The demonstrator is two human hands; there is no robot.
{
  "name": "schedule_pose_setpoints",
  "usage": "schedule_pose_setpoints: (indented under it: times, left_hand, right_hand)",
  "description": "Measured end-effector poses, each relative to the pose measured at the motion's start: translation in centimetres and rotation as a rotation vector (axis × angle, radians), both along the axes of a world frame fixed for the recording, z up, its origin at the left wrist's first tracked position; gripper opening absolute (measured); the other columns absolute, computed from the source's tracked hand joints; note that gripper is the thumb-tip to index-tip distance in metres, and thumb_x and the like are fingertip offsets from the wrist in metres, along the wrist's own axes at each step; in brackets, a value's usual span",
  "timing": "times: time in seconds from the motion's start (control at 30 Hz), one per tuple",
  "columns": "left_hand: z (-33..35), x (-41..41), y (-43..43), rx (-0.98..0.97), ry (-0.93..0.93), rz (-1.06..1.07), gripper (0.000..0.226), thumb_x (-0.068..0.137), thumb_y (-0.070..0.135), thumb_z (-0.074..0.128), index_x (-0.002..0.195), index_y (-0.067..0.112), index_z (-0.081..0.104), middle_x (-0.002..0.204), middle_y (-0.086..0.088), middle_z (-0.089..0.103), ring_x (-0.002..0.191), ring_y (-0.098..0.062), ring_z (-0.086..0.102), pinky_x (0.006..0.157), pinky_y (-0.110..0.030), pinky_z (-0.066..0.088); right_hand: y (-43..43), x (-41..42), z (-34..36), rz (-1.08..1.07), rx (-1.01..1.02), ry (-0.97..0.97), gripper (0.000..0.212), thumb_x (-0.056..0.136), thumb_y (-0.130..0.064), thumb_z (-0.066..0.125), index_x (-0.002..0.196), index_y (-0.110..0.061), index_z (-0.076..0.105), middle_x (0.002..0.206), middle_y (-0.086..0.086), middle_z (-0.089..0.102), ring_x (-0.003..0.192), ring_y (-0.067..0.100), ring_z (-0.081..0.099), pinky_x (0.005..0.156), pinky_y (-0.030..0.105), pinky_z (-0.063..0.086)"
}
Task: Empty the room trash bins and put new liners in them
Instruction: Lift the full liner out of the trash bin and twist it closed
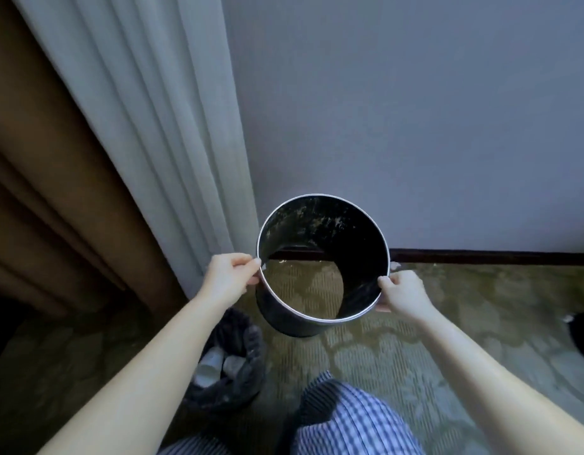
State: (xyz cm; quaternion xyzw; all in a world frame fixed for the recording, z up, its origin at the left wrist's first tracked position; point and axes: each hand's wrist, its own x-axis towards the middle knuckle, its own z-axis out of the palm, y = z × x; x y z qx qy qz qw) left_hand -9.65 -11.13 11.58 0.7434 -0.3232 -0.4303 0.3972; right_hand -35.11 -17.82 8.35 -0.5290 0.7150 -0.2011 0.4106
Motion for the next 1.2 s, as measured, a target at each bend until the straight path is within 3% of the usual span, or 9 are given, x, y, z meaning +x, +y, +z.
schedule_pose_setpoints:
  times: [0.1, 0.2, 0.27, 0.4, 0.53, 0.77, 0.9, 1.03, 1.2]
  left_hand:
    - [-3.3, -1.3, -2.4, 0.030, 0.113, 0.004, 0.030, 0.096, 0.020, 0.054, 0.124, 0.009, 0.058, 0.108, -0.005, 0.064, 0.096, -0.016, 0.060, 0.078, -0.027, 0.046]
    - [-7.2, -1.7, -4.8, 0.091, 0.116, -0.029, 0.039, 0.096, 0.023, 0.053, 0.133, 0.012, 0.051, 0.123, -0.005, 0.060, 0.108, -0.019, 0.057, 0.095, -0.034, 0.044]
    - [-9.9, -1.9, -6.1, 0.140, 0.113, -0.069, 0.044, 0.096, 0.026, 0.052, 0.138, 0.013, 0.046, 0.131, -0.006, 0.057, 0.118, -0.021, 0.054, 0.102, -0.037, 0.041]
    - [-14.8, -2.2, -7.7, 0.214, 0.117, -0.095, 0.046, 0.097, 0.025, 0.051, 0.140, 0.015, 0.042, 0.138, -0.004, 0.052, 0.124, -0.022, 0.050, 0.104, -0.039, 0.039]
    - [-18.8, -2.3, -8.4, 0.300, 0.216, -0.033, 0.047, 0.097, 0.024, 0.051, 0.140, 0.012, 0.040, 0.136, -0.002, 0.051, 0.116, -0.017, 0.052, 0.097, -0.033, 0.040]
    - [-25.1, -1.7, -9.0, 0.371, 0.215, -0.011, 0.050, 0.097, 0.026, 0.051, 0.143, 0.014, 0.037, 0.141, -0.001, 0.047, 0.128, -0.022, 0.045, 0.105, -0.039, 0.038]
    - [-26.1, -2.2, -7.2, 0.369, 0.122, -0.090, 0.041, 0.098, 0.019, 0.049, 0.137, 0.009, 0.043, 0.135, -0.005, 0.051, 0.125, -0.023, 0.048, 0.094, -0.028, 0.037]
    - [-25.1, -1.7, -5.8, 0.380, -0.023, -0.227, 0.048, 0.098, 0.021, 0.048, 0.143, 0.010, 0.035, 0.144, -0.009, 0.043, 0.131, -0.024, 0.041, 0.103, -0.031, 0.034]
    - [-22.1, 0.4, -4.0, 0.334, -0.258, -0.365, 0.063, 0.097, 0.030, 0.049, 0.150, 0.016, 0.018, 0.152, -0.008, 0.032, 0.137, -0.023, 0.034, 0.112, -0.042, 0.032]
  right_hand:
    - [-1.6, 0.0, -3.9, -0.096, 0.045, -0.004, 0.039, 0.094, -0.006, 0.045, 0.056, -0.005, 0.051, 0.063, 0.012, 0.062, 0.058, 0.028, 0.069, 0.065, 0.042, 0.060]
    - [-3.1, 1.0, -7.7, -0.159, 0.095, 0.050, 0.034, 0.094, -0.009, 0.045, 0.062, -0.004, 0.057, 0.059, 0.007, 0.062, 0.054, 0.021, 0.066, 0.061, 0.034, 0.056]
    - [-4.4, 1.9, -10.6, -0.203, 0.109, 0.046, 0.033, 0.092, -0.012, 0.047, 0.062, -0.005, 0.058, 0.058, 0.009, 0.063, 0.064, 0.030, 0.068, 0.071, 0.041, 0.057]
    - [-6.5, 3.9, -16.9, -0.266, 0.175, 0.030, 0.027, 0.090, -0.017, 0.049, 0.070, -0.004, 0.061, 0.076, 0.018, 0.070, 0.071, 0.035, 0.069, 0.075, 0.046, 0.057]
    - [-7.6, 5.5, -22.5, -0.292, 0.247, 0.044, 0.022, 0.090, -0.020, 0.048, 0.083, -0.004, 0.062, 0.085, 0.020, 0.069, 0.077, 0.039, 0.068, 0.078, 0.047, 0.056]
    - [-7.4, 6.7, -29.0, -0.320, 0.336, 0.102, 0.031, 0.084, -0.027, 0.047, 0.091, -0.003, 0.066, 0.088, 0.020, 0.070, 0.083, 0.039, 0.068, 0.082, 0.046, 0.055]
    - [-5.6, 5.6, -28.8, -0.216, 0.314, 0.064, 0.025, 0.090, -0.024, 0.050, 0.081, -0.005, 0.063, 0.089, 0.023, 0.069, 0.082, 0.041, 0.068, 0.080, 0.050, 0.055]
    - [-4.9, 6.0, -26.7, -0.081, 0.385, 0.072, 0.034, 0.096, -0.032, 0.046, 0.086, -0.002, 0.061, 0.093, 0.023, 0.070, 0.084, 0.039, 0.068, 0.081, 0.050, 0.055]
    - [-5.0, 7.0, -19.8, 0.342, 0.396, 0.482, 0.043, 0.099, -0.043, 0.033, 0.109, -0.010, 0.058, 0.114, 0.012, 0.062, 0.108, 0.033, 0.058, 0.083, 0.035, 0.043]
